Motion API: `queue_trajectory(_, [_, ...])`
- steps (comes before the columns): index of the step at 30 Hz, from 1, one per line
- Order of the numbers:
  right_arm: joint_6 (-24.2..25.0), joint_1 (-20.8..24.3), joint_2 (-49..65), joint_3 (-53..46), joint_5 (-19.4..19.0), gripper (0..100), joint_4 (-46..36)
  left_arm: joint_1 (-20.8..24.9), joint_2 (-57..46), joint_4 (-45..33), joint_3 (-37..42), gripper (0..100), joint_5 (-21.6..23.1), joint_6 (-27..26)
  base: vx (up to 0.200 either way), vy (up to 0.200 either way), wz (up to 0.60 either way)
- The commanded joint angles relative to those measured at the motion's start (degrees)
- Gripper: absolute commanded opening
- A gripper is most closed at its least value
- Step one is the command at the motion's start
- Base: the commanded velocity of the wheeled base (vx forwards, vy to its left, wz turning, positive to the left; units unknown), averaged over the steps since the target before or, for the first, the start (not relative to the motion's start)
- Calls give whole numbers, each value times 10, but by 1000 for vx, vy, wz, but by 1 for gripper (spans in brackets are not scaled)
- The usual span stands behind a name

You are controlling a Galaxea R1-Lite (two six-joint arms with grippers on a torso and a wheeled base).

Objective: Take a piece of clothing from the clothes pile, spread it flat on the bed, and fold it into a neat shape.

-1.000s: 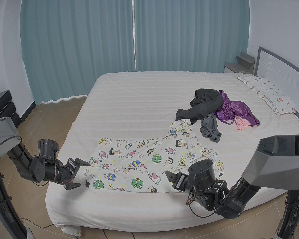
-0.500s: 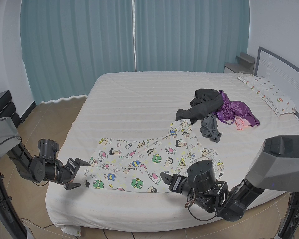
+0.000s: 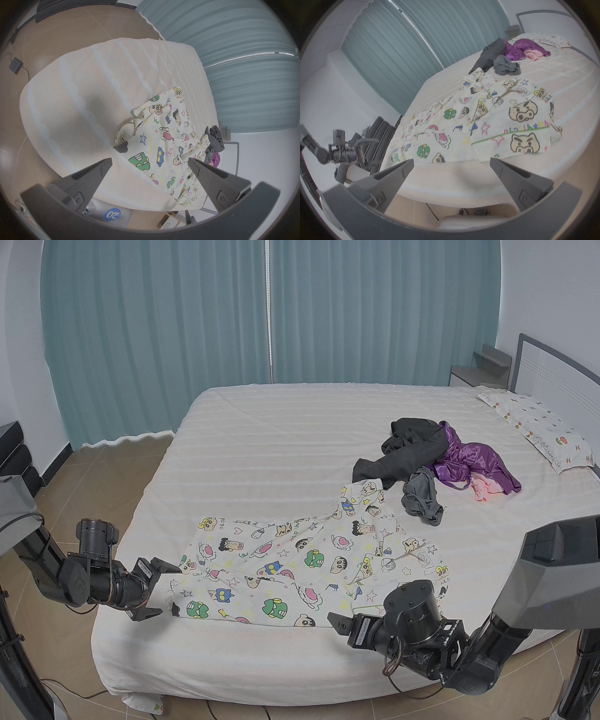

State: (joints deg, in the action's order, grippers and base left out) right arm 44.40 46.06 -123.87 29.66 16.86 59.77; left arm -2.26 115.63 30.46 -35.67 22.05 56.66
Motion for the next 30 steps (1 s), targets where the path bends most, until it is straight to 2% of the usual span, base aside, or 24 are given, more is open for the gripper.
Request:
queue_trajectory(1, [-6, 7, 16, -19, -1, 100, 3, 0, 0, 0, 0, 100, 0, 0, 0, 0, 0])
queue_trajectory(11, [-13, -83, -12, -4, -5, 100, 10, 0, 1, 0, -3, 100, 1, 1, 0, 0, 0])
queue_trajectory(22, [-11, -128, -78, 13, -24, 100, 56, 1, -4, 0, 1, 100, 5, 2, 0, 0, 0])
queue_trajectory(30, [10, -135, -52, 2, -31, 100, 84, 0, -28, 2, 9, 100, 23, 3, 0, 0, 0])
